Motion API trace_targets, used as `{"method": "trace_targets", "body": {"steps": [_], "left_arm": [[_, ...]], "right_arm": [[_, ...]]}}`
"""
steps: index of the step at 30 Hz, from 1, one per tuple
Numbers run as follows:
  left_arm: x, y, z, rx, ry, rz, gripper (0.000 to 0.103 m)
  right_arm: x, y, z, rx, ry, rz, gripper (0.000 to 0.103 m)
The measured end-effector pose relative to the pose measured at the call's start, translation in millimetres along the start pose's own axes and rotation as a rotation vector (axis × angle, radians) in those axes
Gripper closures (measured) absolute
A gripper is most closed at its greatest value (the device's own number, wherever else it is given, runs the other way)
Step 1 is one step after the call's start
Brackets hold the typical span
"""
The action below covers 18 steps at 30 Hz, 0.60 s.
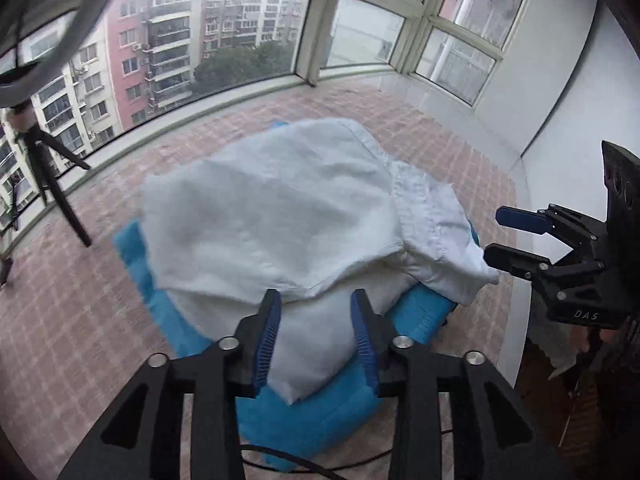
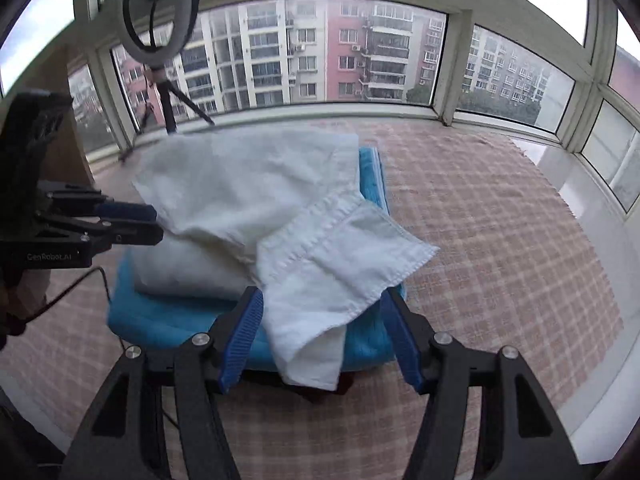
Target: Fold clothes
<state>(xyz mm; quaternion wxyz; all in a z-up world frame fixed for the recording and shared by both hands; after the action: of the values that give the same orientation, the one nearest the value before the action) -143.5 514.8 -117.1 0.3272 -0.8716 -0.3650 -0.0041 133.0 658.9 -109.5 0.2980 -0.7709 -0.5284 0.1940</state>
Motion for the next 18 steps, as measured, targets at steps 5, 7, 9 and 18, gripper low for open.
{"method": "trace_targets", "body": {"steps": [5,7,9,18], "left_arm": [[-45,47,-76,0.089,-0.128,-0.065,0.036],[-74,79,-100,0.088,-0.182,-0.146,0.032],[-105,114,-121,0.084,-0.219,-0.249,0.032],[-243,257,-186,0.118,-0.581,-0.582,0.028]], "right_arm": [[-61,-19,-39,0.117,-0.028,-0.039,0.026],[-98,-22,-40,0.138,-0.093,-0.083,0.024],[-137,-23,-34,0.132,-0.164,-0.115,0.024],[-311,-6,27,0.088,-0.272,-0.259,0.024]]}}
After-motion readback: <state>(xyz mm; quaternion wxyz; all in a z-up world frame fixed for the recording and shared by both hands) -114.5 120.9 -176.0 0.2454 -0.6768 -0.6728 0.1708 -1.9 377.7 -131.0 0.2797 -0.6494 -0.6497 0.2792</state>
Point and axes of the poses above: each gripper's, at about its wrist camera, not at the fingertips, and z roughly the way its jaws point, x to its right, y to its underside, the point moved 1 cm from there along z, roughly the way its jaws point, and after that the axes turned 4 degrees about -z, right-handed, at the moved point
